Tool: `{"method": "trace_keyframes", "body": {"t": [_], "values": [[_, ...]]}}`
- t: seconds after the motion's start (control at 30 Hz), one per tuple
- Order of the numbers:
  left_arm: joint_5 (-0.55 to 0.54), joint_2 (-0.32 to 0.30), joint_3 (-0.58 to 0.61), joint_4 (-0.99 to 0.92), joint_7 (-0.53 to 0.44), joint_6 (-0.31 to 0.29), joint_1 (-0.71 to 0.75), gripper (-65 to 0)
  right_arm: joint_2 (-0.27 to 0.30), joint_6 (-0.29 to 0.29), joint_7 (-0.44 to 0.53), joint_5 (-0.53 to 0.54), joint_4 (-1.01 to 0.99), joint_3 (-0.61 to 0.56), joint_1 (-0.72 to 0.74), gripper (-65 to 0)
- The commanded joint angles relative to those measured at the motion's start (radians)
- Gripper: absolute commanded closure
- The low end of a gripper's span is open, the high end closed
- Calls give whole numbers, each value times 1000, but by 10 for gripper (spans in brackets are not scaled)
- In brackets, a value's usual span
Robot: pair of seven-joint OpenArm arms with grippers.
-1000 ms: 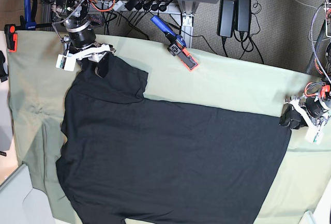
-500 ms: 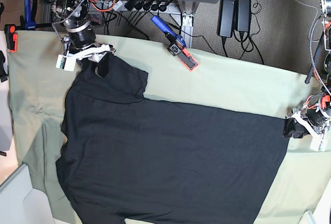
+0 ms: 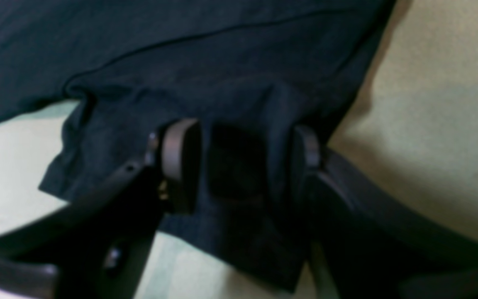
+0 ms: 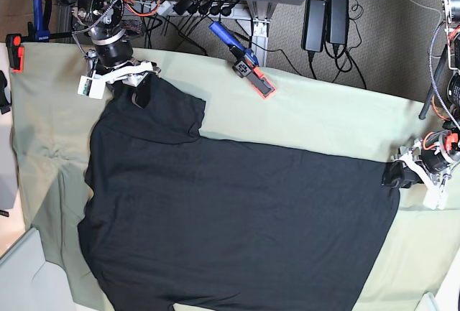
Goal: Fold the T-shirt properly
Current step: 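Lift the shoulder with the right gripper and fold it toward the hem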
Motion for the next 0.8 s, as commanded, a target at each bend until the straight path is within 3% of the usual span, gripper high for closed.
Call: {"method": "trace_keyframes", "body": {"t": [0.0, 0.17, 0.23, 0.33, 0.37, 0.4, 0.63, 0.77], "values": [[-9, -9, -4, 13, 4, -32, -10, -301, 2, -18, -19, -8, 9, 0, -3, -316], [-2, 8, -4, 13, 5, -32, -8, -295, 2, -18, -26, -28, 9, 0, -3, -314], [0, 6, -4, 13, -4, -32, -8, -198, 3, -18, -26, -43, 9, 0, -3, -296], [2, 7, -4, 13, -23, -36, -8, -21, 3, -18, -25, -44, 9, 0, -3, -133], [3, 6, -4, 13, -30, -46, -8, 0, 3, -18, -25, -44, 9, 0, -2, -65], [2, 6, -4, 13, -33, -64, -8, 0, 3, -18, -26, -45, 9, 0, 0, 0], [-40, 0, -4, 13, -31, -78, -8, 0, 3, -18, -36, -44, 12, 1, 0, 0], [-58, -34, -4, 13, -13, -78, -8, 0, 3, -18, -113, -43, 55, 13, -2, 0]]}}
